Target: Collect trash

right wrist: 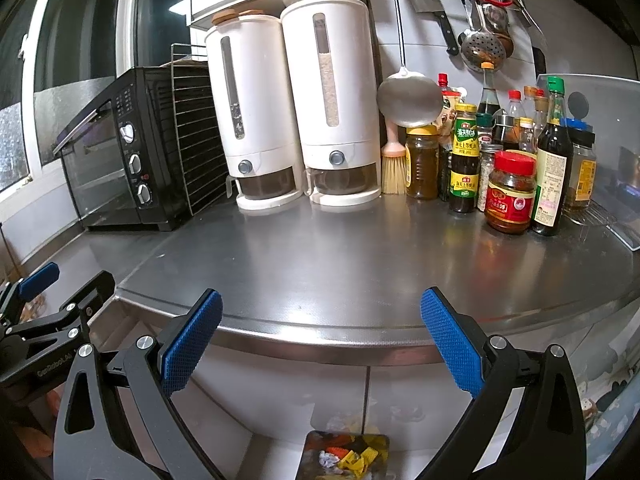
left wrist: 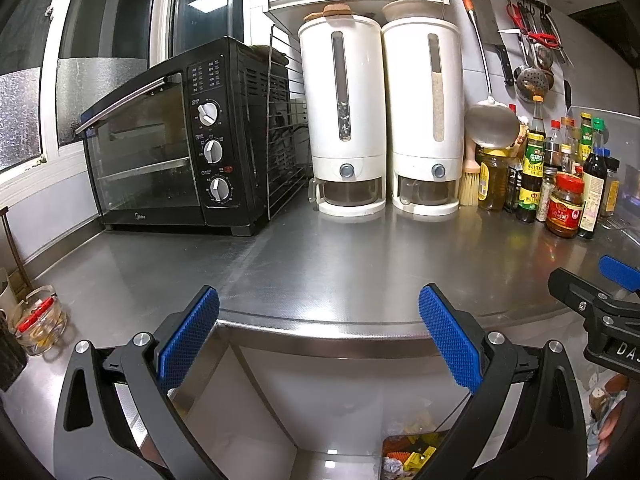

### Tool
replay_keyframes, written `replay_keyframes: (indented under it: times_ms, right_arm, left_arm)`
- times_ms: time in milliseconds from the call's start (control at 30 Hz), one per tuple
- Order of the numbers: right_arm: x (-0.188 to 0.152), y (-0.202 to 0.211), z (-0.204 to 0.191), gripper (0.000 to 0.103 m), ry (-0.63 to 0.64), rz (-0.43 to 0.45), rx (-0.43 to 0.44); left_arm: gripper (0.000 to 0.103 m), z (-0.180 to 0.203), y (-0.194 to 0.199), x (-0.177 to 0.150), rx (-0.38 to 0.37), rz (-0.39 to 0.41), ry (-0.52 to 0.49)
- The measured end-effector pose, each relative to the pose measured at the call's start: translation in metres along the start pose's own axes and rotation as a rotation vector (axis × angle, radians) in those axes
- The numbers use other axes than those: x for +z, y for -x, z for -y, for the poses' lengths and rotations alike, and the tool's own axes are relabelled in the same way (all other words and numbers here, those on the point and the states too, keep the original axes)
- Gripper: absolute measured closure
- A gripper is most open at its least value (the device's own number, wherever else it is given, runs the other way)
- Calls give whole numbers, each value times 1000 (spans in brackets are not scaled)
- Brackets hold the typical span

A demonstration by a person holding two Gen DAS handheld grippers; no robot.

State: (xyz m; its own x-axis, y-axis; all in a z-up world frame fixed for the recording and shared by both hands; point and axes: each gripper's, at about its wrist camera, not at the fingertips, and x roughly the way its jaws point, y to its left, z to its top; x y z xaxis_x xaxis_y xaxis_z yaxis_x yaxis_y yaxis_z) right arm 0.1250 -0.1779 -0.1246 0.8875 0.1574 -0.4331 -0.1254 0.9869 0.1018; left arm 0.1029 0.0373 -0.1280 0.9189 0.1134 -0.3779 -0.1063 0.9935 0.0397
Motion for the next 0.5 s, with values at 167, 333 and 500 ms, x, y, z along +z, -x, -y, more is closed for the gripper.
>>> replay_keyframes:
  times_ms: [167, 333, 500]
  right_arm:
    - [0, -1, -1, 3, -6, -1, -4]
    - [-1, -1, -2, 3, -9, -1, -8]
    - [-1, -1, -3, 3, -8, 0, -8]
  left_arm:
    - [8, -2, 1, 2, 2, 1, 3]
    - [8, -5, -1, 2, -9, -9, 15]
    - [8, -5, -2, 2, 19, -8, 1]
